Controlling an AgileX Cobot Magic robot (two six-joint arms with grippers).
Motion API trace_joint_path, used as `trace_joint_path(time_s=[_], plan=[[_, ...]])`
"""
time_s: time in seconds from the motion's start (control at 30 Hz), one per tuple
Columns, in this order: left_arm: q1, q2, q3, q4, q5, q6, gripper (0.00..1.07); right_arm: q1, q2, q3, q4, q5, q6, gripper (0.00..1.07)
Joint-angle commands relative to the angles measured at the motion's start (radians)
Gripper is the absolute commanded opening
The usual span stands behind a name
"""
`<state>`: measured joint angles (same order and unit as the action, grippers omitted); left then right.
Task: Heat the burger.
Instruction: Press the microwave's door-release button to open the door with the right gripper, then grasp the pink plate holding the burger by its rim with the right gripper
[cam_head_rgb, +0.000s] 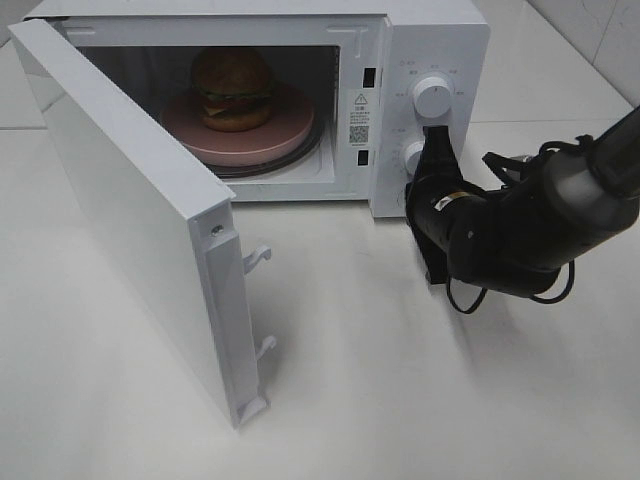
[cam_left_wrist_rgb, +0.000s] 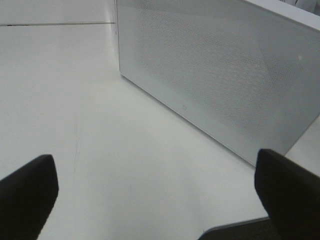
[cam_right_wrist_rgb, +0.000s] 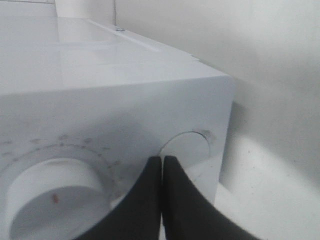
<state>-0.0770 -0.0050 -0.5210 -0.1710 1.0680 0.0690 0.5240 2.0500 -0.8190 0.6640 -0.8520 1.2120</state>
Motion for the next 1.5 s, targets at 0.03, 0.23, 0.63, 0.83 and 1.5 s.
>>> trace_joint_path(time_s=[0.03,0.23,0.63,0.83,1.5], plan=[[0.002,-0.003,0.001,-0.008,-0.007,-0.004,1.0,-0.005,-0.049,0.033,-0.014,0.049,-0.042,0.0],[0.002,-0.003,0.001,-0.008,-0.007,-0.004,1.0,-0.005,-0.131,0.094,-0.015,0.181,-0.126,0.0],[0.002,-0.003,0.001,-0.008,-0.007,-0.004,1.0,-0.009,-0.357,0.139,-0.015,0.577,-0.637,0.0],[0.002,-0.003,0.001,-0.008,-0.007,-0.004,1.0,-0.009,-0.453,0.138,-0.018,0.754,-0.942,0.01],[0.002,-0.003,0.001,-0.008,-0.007,-0.004,1.0,-0.021,-0.496,-0.167,-0.433,1.484,-1.436,0.04]])
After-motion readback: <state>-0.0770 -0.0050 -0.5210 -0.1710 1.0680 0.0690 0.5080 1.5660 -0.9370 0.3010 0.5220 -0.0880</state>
